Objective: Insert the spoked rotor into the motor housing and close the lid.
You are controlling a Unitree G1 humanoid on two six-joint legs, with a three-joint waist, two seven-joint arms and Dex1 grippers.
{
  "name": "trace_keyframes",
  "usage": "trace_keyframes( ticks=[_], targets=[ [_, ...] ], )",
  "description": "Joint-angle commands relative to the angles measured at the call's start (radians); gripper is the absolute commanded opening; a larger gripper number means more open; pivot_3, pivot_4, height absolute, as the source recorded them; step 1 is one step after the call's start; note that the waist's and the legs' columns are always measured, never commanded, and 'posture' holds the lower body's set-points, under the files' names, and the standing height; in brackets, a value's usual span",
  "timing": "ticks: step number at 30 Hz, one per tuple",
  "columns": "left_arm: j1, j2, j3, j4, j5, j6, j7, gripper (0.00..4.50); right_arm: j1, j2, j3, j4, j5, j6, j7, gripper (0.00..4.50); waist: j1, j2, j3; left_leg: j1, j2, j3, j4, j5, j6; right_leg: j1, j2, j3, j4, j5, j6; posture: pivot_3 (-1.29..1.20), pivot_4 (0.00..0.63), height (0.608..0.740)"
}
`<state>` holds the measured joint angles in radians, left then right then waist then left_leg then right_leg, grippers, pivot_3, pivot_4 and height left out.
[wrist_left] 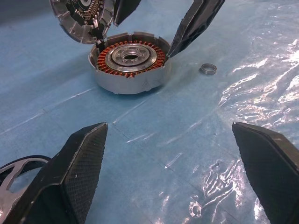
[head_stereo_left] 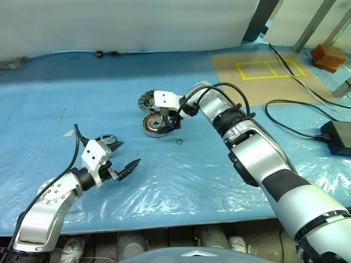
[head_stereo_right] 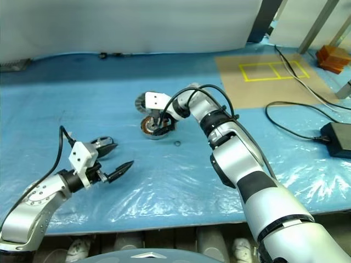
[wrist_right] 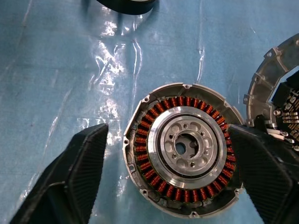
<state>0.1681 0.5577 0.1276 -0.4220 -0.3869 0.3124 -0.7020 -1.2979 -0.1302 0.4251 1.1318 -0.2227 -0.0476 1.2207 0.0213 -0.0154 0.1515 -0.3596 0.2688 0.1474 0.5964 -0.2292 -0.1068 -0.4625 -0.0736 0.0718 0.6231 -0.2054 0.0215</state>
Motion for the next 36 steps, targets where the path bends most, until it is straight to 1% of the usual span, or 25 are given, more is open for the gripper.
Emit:
trace_keyframes(
  ticks=[1, 7, 18, 27, 28, 29, 34, 35, 36],
  targets=[
    [-0.002, -0.006, -0.002, -0.02, 0.007, -0.022, 0.009, 4.5, -0.025, 0.006, -0.01, 0.018, -0.014, -0.024, 0.004, 4.47, 0.0, 0.0, 0.0, -0.001, 0.0, 0.0, 0.0, 0.0, 0.0, 0.0, 0.0, 0.0, 0.0, 0.0, 0.0, 0.0, 0.15, 0.74],
    [0.002, -0.009, 0.0, -0.017, 0.01, -0.022, 0.007, 4.5, -0.02, 0.018, -0.004, 0.032, -0.039, -0.06, 0.014, 4.47, -0.001, 0.001, 0.0, -0.001, 0.001, 0.0, 0.0, 0.0, 0.0, -0.001, 0.0, -0.001, 0.0, 0.0, 0.0, 0.0, 0.15, 0.74],
    [-0.005, -0.03, -0.027, -0.013, 0.025, -0.025, 0.019, 4.5, -0.006, 0.038, 0.041, 0.086, -0.138, -0.13, -0.062, 4.47, -0.001, 0.001, 0.0, -0.001, 0.001, 0.0, 0.001, 0.0, 0.0, -0.001, 0.0, -0.001, 0.001, 0.0, 0.0, 0.0, 0.15, 0.74],
    [-0.01, -0.046, -0.048, -0.039, 0.031, -0.006, 0.049, 4.5, 0.023, 0.044, 0.059, 0.089, -0.177, -0.175, -0.053, 4.47, 0.0, 0.001, 0.0, -0.001, 0.001, 0.0, 0.002, 0.0, 0.001, 0.0, 0.0, -0.001, 0.002, 0.0, -0.001, 0.0, 0.15, 0.74],
    [-0.012, -0.048, -0.052, -0.044, 0.032, -0.002, 0.053, 4.5, 0.026, 0.046, 0.061, 0.087, -0.179, -0.175, -0.05, 4.04, 0.0, 0.001, 0.0, 0.0, 0.001, 0.0, 0.002, 0.0, 0.001, 0.0, 0.0, -0.001, 0.002, 0.0, -0.001, 0.0, 0.15, 0.74],
    [-0.014, -0.049, -0.055, -0.047, 0.032, 0.001, 0.056, 4.5, 0.029, 0.048, 0.062, 0.085, -0.181, -0.177, -0.048, 3.81, 0.0, 0.001, 0.0, 0.0, 0.001, 0.0, 0.002, 0.0, 0.001, 0.0, 0.0, -0.001, 0.002, 0.0, -0.001, 0.0, 0.15, 0.74],
    [-0.026, -0.047, -0.062, -0.048, 0.035, 0.001, 0.064, 4.5, 0.033, 0.055, 0.069, 0.083, -0.196, -0.192, -0.061, 2.15, 0.0, 0.001, 0.0, 0.0, 0.001, 0.0, 0.002, 0.0, 0.001, 0.001, 0.0, -0.001, 0.001, 0.0, -0.001, 0.0, 0.15, 0.74],
    [-0.034, -0.049, -0.062, -0.052, 0.032, 0.002, 0.067, 4.5, 0.034, 0.057, 0.069, 0.081, -0.196, -0.193, -0.062, 1.98, -0.002, 0.001, 0.0, 0.001, 0.001, 0.0, 0.002, 0.0, 0.001, 0.002, 0.0, -0.001, 0.001, 0.0, -0.001, 0.0, 0.15, 0.74],
    [-0.044, -0.054, -0.056, -0.061, 0.018, 0.008, 0.07, 4.5, 0.036, 0.058, 0.075, 0.075, -0.199, -0.202, -0.059, 1.98, -0.002, 0.001, 0.0, 0.002, 0.001, 0.0, 0.002, 0.0, 0.001, 0.003, 0.0, -0.001, 0.001, 0.0, -0.001, 0.0, 0.15, 0.74]
  ],
)
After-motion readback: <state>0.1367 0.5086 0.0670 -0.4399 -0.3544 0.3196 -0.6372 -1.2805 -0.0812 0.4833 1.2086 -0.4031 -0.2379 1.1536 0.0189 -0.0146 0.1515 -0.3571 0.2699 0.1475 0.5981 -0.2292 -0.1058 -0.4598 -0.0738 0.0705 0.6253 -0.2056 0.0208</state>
